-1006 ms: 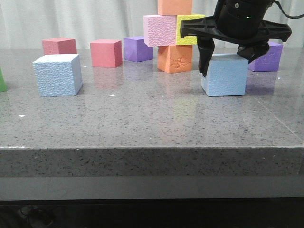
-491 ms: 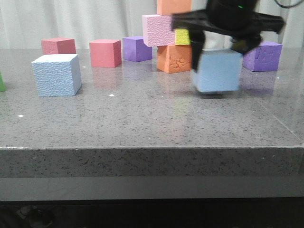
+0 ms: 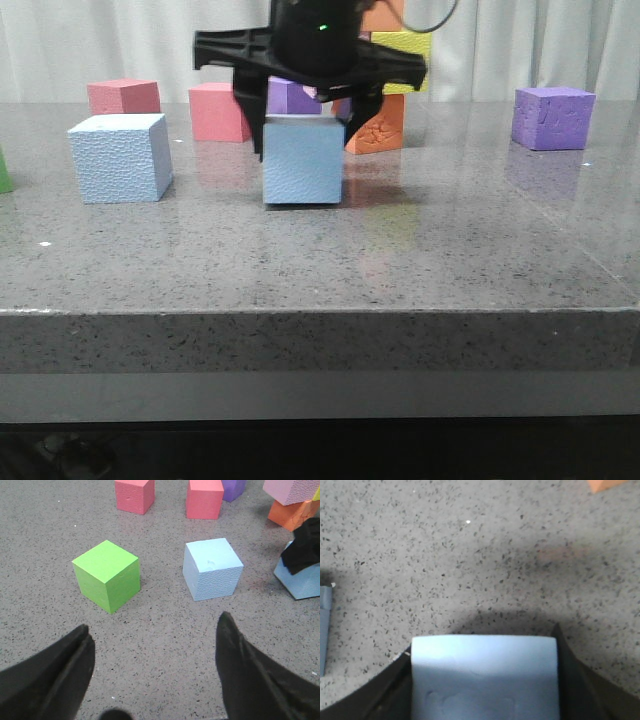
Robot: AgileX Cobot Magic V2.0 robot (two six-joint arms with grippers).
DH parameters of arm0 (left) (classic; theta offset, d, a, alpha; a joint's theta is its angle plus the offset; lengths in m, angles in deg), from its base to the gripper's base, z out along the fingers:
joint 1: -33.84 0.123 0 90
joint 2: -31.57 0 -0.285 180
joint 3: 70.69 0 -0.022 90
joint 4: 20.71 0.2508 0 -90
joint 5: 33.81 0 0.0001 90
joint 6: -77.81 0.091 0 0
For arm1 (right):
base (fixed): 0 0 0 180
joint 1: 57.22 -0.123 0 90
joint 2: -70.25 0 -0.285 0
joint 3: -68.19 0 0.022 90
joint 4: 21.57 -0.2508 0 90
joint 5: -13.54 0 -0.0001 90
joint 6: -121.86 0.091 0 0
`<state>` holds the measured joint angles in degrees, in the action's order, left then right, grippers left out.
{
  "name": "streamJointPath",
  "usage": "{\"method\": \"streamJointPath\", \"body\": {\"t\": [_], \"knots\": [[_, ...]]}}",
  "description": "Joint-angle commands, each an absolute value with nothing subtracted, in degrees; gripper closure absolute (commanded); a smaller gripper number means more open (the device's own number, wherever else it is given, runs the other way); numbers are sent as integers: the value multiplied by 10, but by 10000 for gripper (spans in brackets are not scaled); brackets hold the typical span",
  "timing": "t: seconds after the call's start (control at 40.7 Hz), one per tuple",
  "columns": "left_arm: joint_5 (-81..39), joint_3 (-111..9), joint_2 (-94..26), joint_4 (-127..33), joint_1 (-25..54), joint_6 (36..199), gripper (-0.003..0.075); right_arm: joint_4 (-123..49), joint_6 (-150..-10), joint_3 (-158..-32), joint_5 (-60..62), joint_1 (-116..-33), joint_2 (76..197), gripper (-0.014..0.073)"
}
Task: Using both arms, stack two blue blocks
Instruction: 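Carry the light-blue cube toward the table center and set it down, then open the right gripper and lift it away from the cube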
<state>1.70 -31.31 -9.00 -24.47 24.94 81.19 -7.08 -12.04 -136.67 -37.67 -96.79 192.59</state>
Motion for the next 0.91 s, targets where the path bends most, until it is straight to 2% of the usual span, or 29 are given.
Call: {"method": "streamJointPath", "body": {"t": [0.0, 0.123, 0.196, 0.565, 0.884], "knots": [[-29, -333, -95, -250, 244, 809, 218, -40, -103, -1401, -377, -967, 1909, 178], [-29, -333, -95, -248, 244, 809, 218, -41, -101, -1403, -383, -967, 1913, 15], [-29, -333, -95, -248, 244, 809, 218, -43, -101, -1403, -383, -967, 1912, -31], [-28, -333, -95, -248, 244, 809, 218, -59, -127, -1404, -433, -974, 1837, -34], [-28, -333, -95, -248, 244, 809, 218, -156, -432, -1380, -487, -966, 1704, -34]]}}
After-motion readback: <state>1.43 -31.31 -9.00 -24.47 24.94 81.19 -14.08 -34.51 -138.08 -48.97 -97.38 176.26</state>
